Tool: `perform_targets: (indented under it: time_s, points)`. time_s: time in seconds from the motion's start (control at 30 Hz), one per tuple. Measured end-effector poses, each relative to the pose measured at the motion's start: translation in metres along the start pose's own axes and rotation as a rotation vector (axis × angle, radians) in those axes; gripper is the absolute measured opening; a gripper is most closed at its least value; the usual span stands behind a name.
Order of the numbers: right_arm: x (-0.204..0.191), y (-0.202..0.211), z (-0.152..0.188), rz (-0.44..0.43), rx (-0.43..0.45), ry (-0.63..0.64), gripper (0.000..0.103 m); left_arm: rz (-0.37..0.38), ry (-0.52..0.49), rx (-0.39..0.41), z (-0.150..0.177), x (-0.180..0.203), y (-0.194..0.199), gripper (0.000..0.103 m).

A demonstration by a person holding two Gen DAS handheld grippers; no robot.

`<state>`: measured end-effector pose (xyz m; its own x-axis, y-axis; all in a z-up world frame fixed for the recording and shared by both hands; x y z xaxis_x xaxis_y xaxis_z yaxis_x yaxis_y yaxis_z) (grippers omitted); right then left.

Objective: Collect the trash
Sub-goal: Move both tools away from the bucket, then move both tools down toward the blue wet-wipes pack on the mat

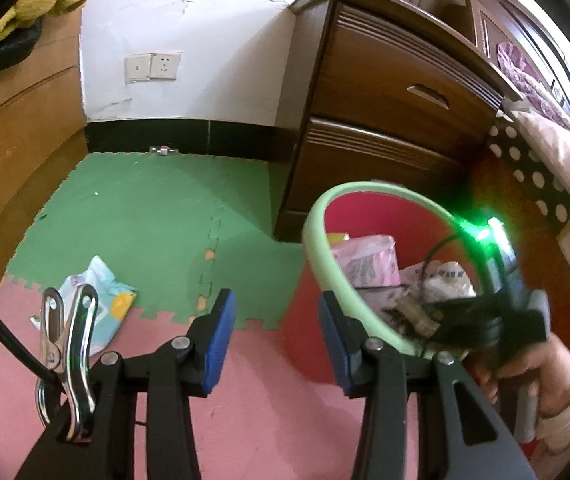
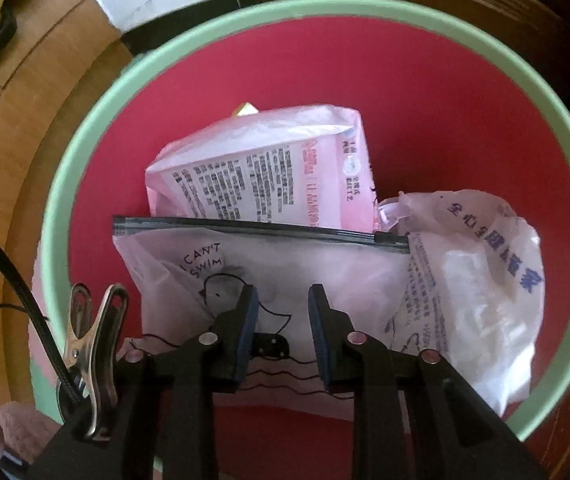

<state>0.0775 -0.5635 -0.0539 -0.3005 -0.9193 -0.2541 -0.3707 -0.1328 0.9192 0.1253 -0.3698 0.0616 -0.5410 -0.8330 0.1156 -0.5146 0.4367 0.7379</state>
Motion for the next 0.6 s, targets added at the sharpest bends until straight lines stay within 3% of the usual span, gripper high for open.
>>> perform_targets:
  time_s: [0.33, 0.43, 0.6]
  points:
    - [-0.039, 0.101, -0.001, 0.039, 0.374, 0.03, 0.032, -0.097, 0.042, -0.012, 0.031, -0.07, 0.043, 0.045]
    - [-0.064, 0.122, 0.005, 0.024, 0.443, 0.054, 0.032, -0.131, 0.062, -0.026, 0.043, -0.1, 0.052, 0.045]
    - [-0.114, 0.124, 0.019, -0.004, 0.489, 0.099, 0.032, -0.179, 0.118, -0.042, 0.061, -0.151, 0.06, 0.045]
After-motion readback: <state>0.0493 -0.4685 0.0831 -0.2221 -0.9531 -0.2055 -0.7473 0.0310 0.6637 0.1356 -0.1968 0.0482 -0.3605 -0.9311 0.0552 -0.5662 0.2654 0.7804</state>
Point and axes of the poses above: each gripper's, at about its wrist camera, not at the fingertips, and y roughly against the way its jaws point, x to its right, z to its underside, the point moved 9 cm from there along -y, roughly the way its jaws point, and after that the axes turned 4 degrees about -z, right-handed, at the moved point
